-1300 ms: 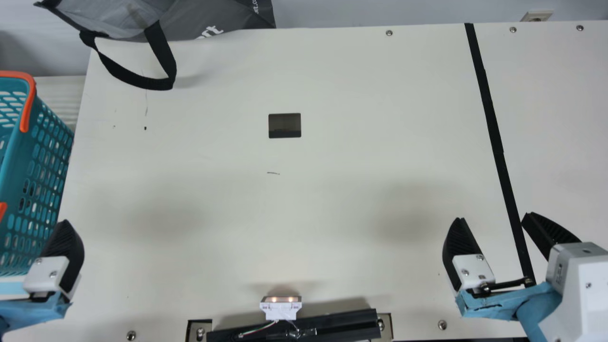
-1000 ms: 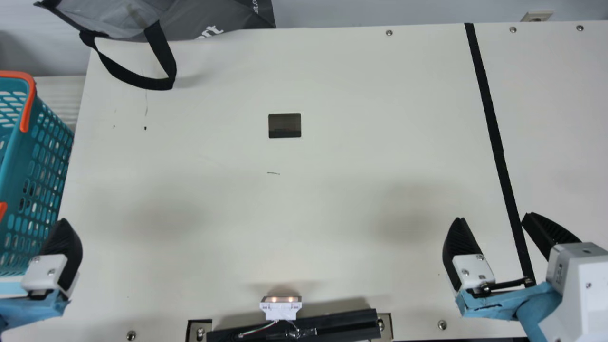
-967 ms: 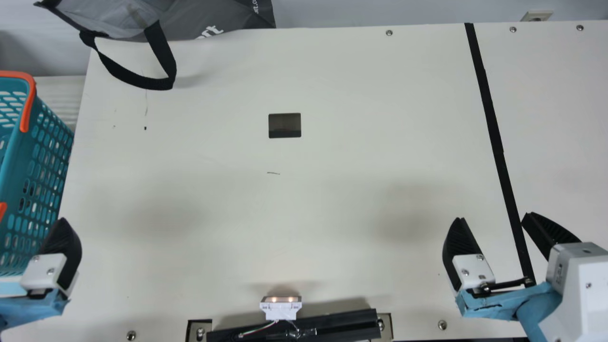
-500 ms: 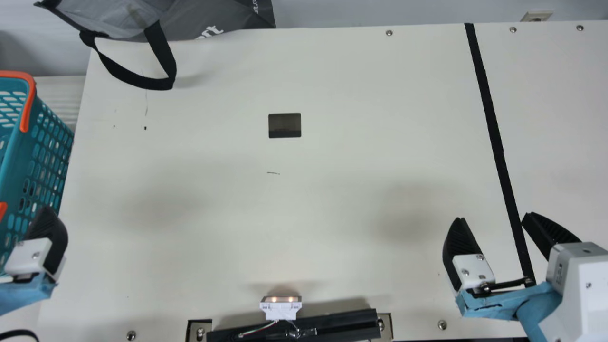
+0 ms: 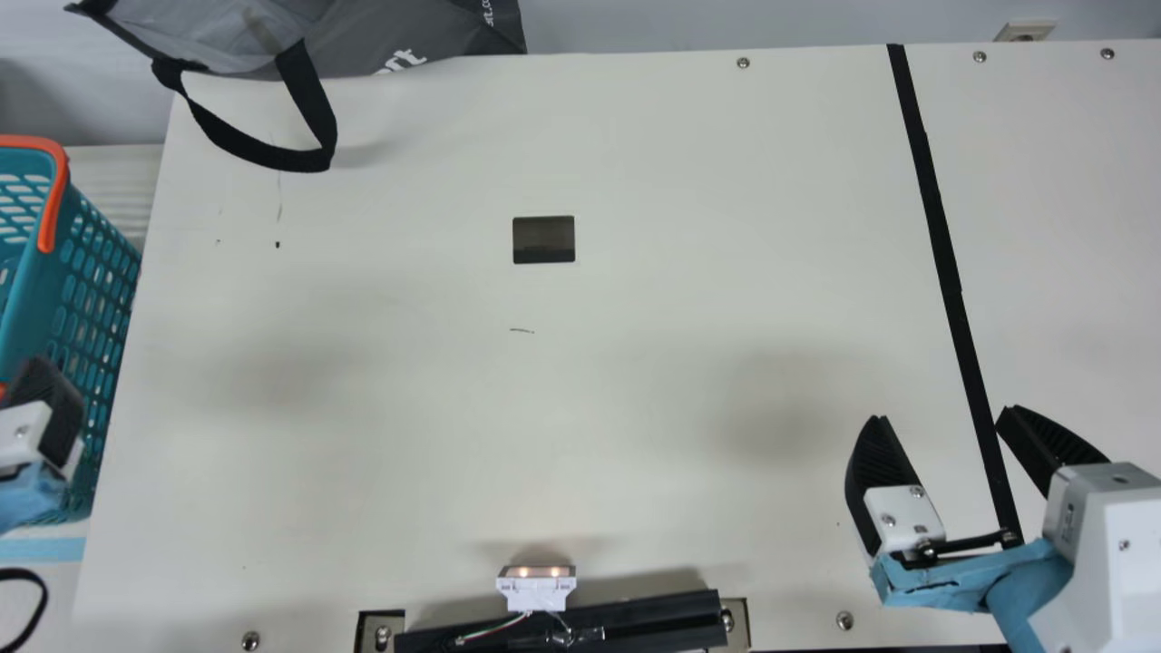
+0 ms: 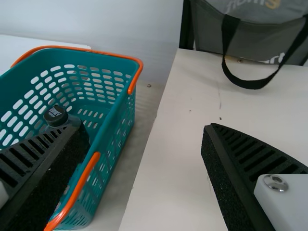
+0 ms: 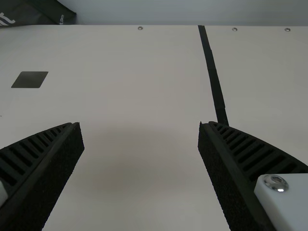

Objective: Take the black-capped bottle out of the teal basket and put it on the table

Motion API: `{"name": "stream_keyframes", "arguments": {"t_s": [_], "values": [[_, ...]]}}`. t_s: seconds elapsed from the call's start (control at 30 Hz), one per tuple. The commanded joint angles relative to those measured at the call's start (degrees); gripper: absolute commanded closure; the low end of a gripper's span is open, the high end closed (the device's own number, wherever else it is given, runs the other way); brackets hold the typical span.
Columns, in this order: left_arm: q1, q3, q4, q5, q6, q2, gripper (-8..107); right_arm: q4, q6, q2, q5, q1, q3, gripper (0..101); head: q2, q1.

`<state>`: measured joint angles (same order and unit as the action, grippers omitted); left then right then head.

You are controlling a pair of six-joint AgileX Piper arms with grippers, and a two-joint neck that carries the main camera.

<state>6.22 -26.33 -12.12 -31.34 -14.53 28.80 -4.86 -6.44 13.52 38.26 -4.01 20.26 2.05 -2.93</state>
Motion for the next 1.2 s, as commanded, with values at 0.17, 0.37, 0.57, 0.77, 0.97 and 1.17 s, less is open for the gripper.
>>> {"name": "stream_keyframes", "arguments": {"t_s": [0.17, 0.37, 0.57, 0.77, 0.97, 1.17], "values": [[5.94, -1.77, 0.18, 3.08, 0.02, 5.84, -8, 0.0, 0.0, 0.0, 0.0, 0.0, 0.0, 10, -0.47, 0.21], [11.78, -3.67, 2.78, 6.09, 2.14, 11.46, -8, 0.0, 0.0, 0.0, 0.0, 0.0, 0.0, 10, -0.47, 0.21], [16.95, -6.07, 7.5, 8.9, 6.42, 17.3, -8, 0.0, 0.0, 0.0, 0.0, 0.0, 0.0, 10, -0.47, 0.21], [21.23, -8.46, 13.21, 10.46, 12.42, 22.56, -8, -0.06, 0.0, 0.0, -0.06, 0.0, 0.0, 10, -0.47, 0.21], [25.05, -9.97, 18.91, 11.08, 18.87, 27.25, -8, -0.06, 0.0, 0.0, -0.06, 0.0, 0.0, 10, -0.47, 0.21], [29.03, -10.1, 23.6, 12.13, 25.43, 31.33, -8, -0.06, 0.0, 0.0, -0.06, 0.0, 0.0, 10, -0.47, 0.21]]}}
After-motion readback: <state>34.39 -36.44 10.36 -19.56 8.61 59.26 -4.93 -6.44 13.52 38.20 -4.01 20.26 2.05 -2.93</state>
